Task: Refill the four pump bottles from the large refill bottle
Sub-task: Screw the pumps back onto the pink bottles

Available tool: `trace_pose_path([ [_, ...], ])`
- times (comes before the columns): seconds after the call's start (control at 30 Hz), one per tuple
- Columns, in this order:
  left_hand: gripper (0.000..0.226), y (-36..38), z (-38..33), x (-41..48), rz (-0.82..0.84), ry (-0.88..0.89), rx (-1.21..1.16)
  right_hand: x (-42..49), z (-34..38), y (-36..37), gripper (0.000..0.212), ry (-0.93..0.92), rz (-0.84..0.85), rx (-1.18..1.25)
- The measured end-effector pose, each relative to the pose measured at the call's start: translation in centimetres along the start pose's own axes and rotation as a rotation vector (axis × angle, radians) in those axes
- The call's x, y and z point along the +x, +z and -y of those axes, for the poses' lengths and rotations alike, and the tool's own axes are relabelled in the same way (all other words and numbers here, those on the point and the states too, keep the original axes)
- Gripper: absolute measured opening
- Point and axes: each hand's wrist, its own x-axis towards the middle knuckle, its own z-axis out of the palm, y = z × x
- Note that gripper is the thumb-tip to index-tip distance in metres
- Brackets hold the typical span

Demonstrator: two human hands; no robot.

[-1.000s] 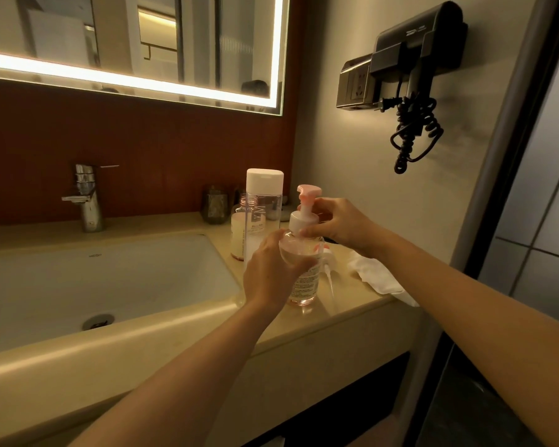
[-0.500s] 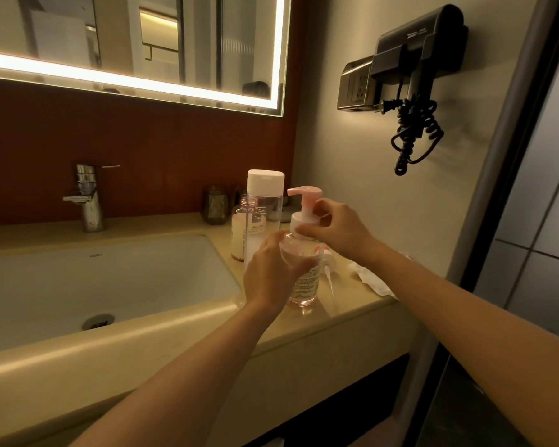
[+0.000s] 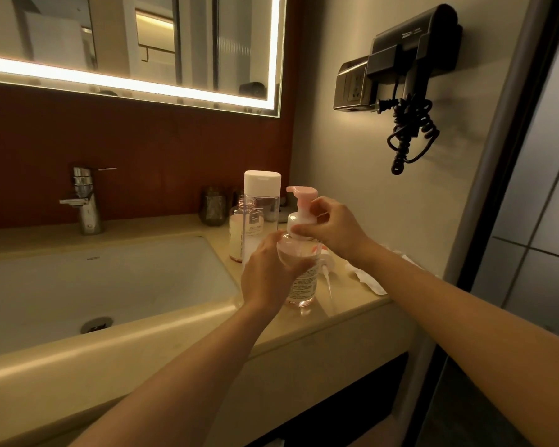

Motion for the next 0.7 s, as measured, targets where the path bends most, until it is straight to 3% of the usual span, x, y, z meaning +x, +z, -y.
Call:
trace_pose_path([
  [0.23,0.067,0.0,0.1,0.1,0.000,0.002,0.012,-0.4,0.3,-1.2,0.050,-0.005,0.180,0.065],
  [0.6,0.065,-0.1,-0.1,0.0,0.010,0.007,0.001,-0.5,-0.5,0.1,0.044,-0.073,-0.054,-0.139],
  [0.7,0.066,-0.1,-0.1,0.0,0.011,0.011,0.007,-0.2,-0.1,0.0,0.046,-0.039,-0.029,-0.192],
])
